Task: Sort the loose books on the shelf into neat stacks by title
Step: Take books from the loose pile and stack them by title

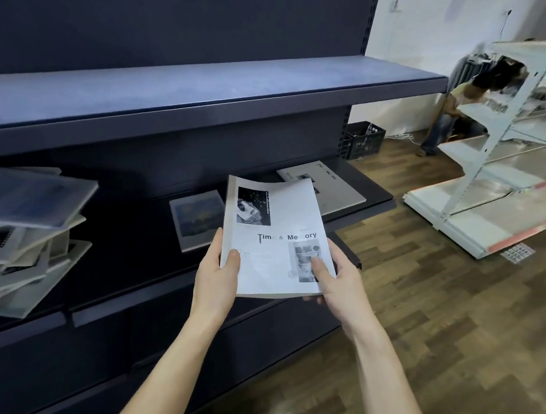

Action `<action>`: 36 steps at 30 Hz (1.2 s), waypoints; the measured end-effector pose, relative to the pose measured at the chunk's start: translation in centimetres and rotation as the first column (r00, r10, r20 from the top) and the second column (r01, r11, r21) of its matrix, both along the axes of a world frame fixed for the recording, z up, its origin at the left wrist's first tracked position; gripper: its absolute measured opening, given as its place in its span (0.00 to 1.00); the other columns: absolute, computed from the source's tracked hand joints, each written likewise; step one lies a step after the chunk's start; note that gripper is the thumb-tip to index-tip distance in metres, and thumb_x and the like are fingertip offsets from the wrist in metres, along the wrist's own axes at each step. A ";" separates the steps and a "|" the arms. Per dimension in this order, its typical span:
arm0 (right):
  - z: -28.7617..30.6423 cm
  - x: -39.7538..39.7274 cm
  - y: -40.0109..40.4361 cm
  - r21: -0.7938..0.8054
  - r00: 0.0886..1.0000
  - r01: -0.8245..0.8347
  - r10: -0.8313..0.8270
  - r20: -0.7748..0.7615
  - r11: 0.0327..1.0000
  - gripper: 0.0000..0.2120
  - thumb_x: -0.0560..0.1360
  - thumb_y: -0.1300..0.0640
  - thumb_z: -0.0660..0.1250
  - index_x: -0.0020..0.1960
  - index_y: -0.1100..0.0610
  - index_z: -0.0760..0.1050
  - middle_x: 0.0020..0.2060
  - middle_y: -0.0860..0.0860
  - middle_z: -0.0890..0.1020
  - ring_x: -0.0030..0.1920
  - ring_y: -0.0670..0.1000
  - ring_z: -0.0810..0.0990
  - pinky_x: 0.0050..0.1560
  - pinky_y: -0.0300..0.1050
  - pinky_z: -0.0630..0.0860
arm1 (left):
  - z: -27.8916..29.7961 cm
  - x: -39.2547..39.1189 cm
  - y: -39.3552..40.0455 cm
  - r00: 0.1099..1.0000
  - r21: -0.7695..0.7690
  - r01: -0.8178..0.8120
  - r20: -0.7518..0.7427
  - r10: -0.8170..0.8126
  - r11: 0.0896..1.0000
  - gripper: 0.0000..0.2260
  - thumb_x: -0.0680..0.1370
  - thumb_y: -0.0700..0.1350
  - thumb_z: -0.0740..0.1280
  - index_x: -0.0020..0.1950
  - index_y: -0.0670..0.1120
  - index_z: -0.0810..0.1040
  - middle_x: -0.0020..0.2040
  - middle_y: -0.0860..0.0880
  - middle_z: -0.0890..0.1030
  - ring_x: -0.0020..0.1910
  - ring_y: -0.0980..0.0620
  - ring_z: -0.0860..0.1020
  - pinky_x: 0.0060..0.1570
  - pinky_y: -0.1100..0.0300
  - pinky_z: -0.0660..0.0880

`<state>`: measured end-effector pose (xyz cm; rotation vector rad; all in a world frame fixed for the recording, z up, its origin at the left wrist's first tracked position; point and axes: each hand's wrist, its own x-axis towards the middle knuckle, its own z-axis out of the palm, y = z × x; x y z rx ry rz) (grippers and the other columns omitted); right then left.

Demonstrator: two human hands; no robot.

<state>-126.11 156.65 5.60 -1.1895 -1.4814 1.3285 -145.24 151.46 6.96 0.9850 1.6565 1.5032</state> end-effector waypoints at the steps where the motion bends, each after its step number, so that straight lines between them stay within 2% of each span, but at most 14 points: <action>1: -0.3 0.4 0.9 -0.008 1.000 0.000 0.000 0.004 1.000 0.15 0.84 0.54 0.61 0.67 0.40 0.72 0.48 0.49 0.86 0.33 0.53 0.83 0.28 0.40 0.72 | -0.5 0.4 0.9 1.000 -0.007 0.003 0.005 -0.003 1.000 0.21 0.82 0.42 0.58 0.68 0.66 0.66 0.47 0.83 0.72 0.49 0.81 0.71 0.48 0.72 0.67; 3: -0.8 0.8 2.7 -0.023 1.000 0.002 -0.001 0.017 1.000 0.15 0.84 0.54 0.61 0.67 0.40 0.71 0.48 0.49 0.86 0.32 0.54 0.82 0.27 0.40 0.72 | -1.7 0.6 3.0 0.999 -0.015 -0.010 0.034 0.011 1.000 0.21 0.82 0.42 0.59 0.67 0.67 0.67 0.49 0.81 0.73 0.52 0.77 0.73 0.49 0.70 0.68; 6: -1.6 1.5 6.1 -0.051 0.999 0.023 -0.020 0.047 0.998 0.16 0.84 0.55 0.60 0.68 0.40 0.71 0.49 0.50 0.86 0.33 0.54 0.83 0.28 0.41 0.72 | -3.7 1.0 7.4 0.995 -0.015 -0.032 0.093 0.034 0.999 0.21 0.81 0.45 0.61 0.73 0.59 0.69 0.64 0.69 0.74 0.64 0.65 0.73 0.58 0.65 0.69; 8: -1.7 2.0 8.4 -0.068 0.997 0.035 -0.031 0.067 0.997 0.17 0.84 0.57 0.58 0.68 0.40 0.71 0.49 0.49 0.86 0.35 0.53 0.82 0.28 0.41 0.73 | -4.4 1.7 10.0 0.991 -0.027 -0.050 0.123 0.053 0.998 0.22 0.81 0.45 0.61 0.75 0.55 0.66 0.69 0.63 0.72 0.67 0.62 0.71 0.63 0.64 0.66; 12: -2.2 2.9 13.1 -0.115 0.991 0.094 -0.082 0.108 0.989 0.17 0.85 0.59 0.55 0.65 0.40 0.72 0.45 0.45 0.86 0.34 0.50 0.82 0.29 0.42 0.75 | -4.9 3.0 14.6 0.992 -0.022 -0.052 0.116 0.054 0.998 0.21 0.82 0.44 0.61 0.75 0.54 0.67 0.68 0.61 0.74 0.66 0.61 0.72 0.62 0.66 0.65; 15: -3.4 3.4 15.9 -0.151 0.989 0.104 -0.086 0.123 0.983 0.17 0.84 0.58 0.56 0.65 0.40 0.73 0.48 0.41 0.85 0.40 0.46 0.84 0.33 0.43 0.77 | -5.2 3.5 17.1 0.994 -0.021 -0.076 0.083 0.078 0.997 0.21 0.82 0.42 0.61 0.75 0.53 0.67 0.67 0.64 0.70 0.64 0.66 0.68 0.56 0.76 0.62; 20: -4.1 4.6 19.9 -0.165 0.987 0.117 -0.096 0.132 0.979 0.16 0.82 0.60 0.61 0.56 0.40 0.77 0.47 0.36 0.85 0.47 0.36 0.83 0.41 0.28 0.75 | -6.3 4.6 20.3 0.995 -0.067 -0.083 0.049 0.086 0.994 0.23 0.82 0.43 0.61 0.77 0.52 0.64 0.72 0.58 0.70 0.67 0.62 0.69 0.62 0.70 0.63; 23: -4.9 5.2 22.7 -0.157 0.983 0.139 -0.117 0.145 0.978 0.14 0.81 0.61 0.62 0.59 0.45 0.78 0.48 0.39 0.85 0.45 0.36 0.83 0.40 0.28 0.75 | -6.9 5.6 22.4 0.994 -0.098 -0.107 0.014 0.109 0.989 0.24 0.82 0.43 0.61 0.77 0.53 0.63 0.67 0.58 0.73 0.63 0.61 0.72 0.55 0.75 0.65; 25: -5.5 5.7 24.8 -0.159 0.978 0.130 -0.099 0.185 0.979 0.14 0.80 0.61 0.63 0.60 0.47 0.78 0.50 0.41 0.85 0.47 0.37 0.83 0.44 0.31 0.77 | -7.1 6.5 23.8 0.990 -0.129 -0.139 -0.002 0.140 0.982 0.24 0.82 0.43 0.61 0.77 0.52 0.62 0.62 0.57 0.75 0.58 0.61 0.73 0.49 0.75 0.66; 26: -5.6 6.0 26.0 -0.154 0.973 0.115 -0.079 0.219 0.981 0.15 0.79 0.59 0.63 0.63 0.48 0.77 0.55 0.43 0.85 0.53 0.40 0.83 0.51 0.37 0.79 | -7.2 6.9 24.4 0.989 -0.144 -0.151 -0.016 0.150 0.978 0.24 0.82 0.43 0.61 0.78 0.52 0.62 0.61 0.56 0.75 0.56 0.61 0.73 0.50 0.71 0.67; 28: -5.3 6.5 28.0 -0.146 0.960 0.065 -0.022 0.278 0.987 0.21 0.79 0.56 0.63 0.72 0.52 0.72 0.66 0.47 0.79 0.65 0.47 0.77 0.67 0.49 0.73 | -7.2 7.7 25.7 0.986 -0.167 -0.167 -0.035 0.163 0.972 0.24 0.82 0.43 0.61 0.78 0.51 0.62 0.63 0.53 0.76 0.56 0.59 0.73 0.54 0.66 0.66; 29: -4.9 6.8 29.1 -0.152 0.958 0.041 0.004 0.285 0.988 0.23 0.80 0.56 0.62 0.74 0.54 0.69 0.69 0.48 0.76 0.69 0.49 0.74 0.70 0.50 0.70 | -7.4 8.1 26.4 0.983 -0.173 -0.182 -0.035 0.179 0.968 0.24 0.82 0.43 0.61 0.78 0.50 0.62 0.67 0.51 0.75 0.59 0.57 0.73 0.56 0.66 0.65; 33: -4.1 8.0 33.3 -0.111 0.949 -0.039 0.072 0.308 0.993 0.20 0.81 0.58 0.62 0.73 0.54 0.70 0.65 0.47 0.78 0.64 0.49 0.77 0.58 0.38 0.73 | -7.4 10.1 29.3 0.969 -0.239 -0.244 -0.037 0.243 0.940 0.24 0.83 0.45 0.60 0.78 0.48 0.59 0.72 0.49 0.70 0.70 0.50 0.70 0.60 0.65 0.63; 36: -4.6 8.7 36.1 -0.070 0.947 -0.040 0.061 0.315 0.997 0.20 0.81 0.56 0.64 0.72 0.57 0.71 0.63 0.48 0.79 0.67 0.52 0.75 0.64 0.43 0.71 | -7.2 11.5 31.5 0.966 -0.287 -0.258 -0.075 0.246 0.923 0.24 0.83 0.46 0.58 0.78 0.46 0.57 0.70 0.49 0.71 0.67 0.49 0.72 0.56 0.64 0.65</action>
